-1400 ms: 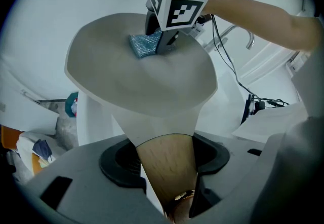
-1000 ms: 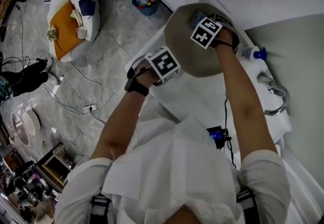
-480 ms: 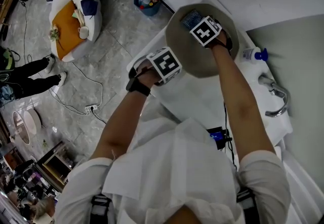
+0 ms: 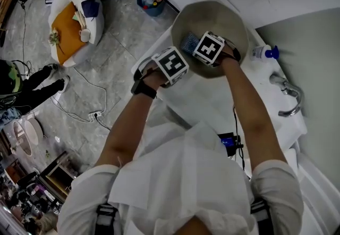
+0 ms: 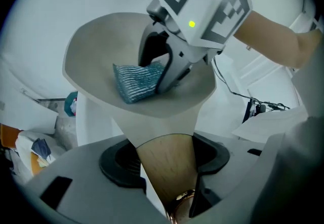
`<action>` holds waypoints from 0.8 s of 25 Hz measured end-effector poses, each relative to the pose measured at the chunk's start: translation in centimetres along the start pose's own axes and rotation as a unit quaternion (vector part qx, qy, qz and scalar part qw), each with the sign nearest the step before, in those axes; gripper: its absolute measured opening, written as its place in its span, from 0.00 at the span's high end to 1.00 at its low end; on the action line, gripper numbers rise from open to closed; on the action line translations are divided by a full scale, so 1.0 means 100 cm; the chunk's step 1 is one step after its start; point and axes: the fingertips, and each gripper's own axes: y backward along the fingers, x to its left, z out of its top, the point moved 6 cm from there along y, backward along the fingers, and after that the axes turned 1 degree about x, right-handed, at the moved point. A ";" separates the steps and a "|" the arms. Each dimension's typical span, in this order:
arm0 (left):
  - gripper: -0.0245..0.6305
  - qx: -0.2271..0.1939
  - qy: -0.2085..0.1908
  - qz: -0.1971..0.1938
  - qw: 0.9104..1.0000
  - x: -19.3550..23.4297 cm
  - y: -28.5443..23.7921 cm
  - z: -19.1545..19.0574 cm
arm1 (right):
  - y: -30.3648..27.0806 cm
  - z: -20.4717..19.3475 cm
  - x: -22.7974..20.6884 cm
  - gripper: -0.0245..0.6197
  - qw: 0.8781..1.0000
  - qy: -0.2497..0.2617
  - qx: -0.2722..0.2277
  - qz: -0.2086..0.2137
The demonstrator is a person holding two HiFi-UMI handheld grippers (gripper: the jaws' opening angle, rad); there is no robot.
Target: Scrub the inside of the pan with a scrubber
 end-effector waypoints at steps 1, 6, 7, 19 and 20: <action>0.57 -0.008 -0.003 -0.002 1.000 0.000 0.000 0.002 | 0.004 -0.012 -0.001 0.50 0.999 0.006 0.038 -0.012; 0.57 -0.022 -0.011 -0.009 1.000 0.001 0.001 0.004 | 0.019 -0.063 -0.022 0.50 0.985 -0.028 0.152 -0.070; 0.57 -0.020 -0.013 -0.008 1.000 0.001 0.001 0.004 | 0.022 -0.068 -0.032 0.50 0.983 -0.036 0.157 -0.089; 0.57 -0.006 -0.013 -0.016 1.000 0.003 0.004 -0.006 | 0.031 -0.052 -0.090 0.50 0.969 -0.184 0.074 -0.148; 0.56 -0.007 -0.015 -0.019 1.000 0.003 0.004 -0.006 | 0.032 -0.049 -0.091 0.50 0.965 -0.206 0.058 -0.151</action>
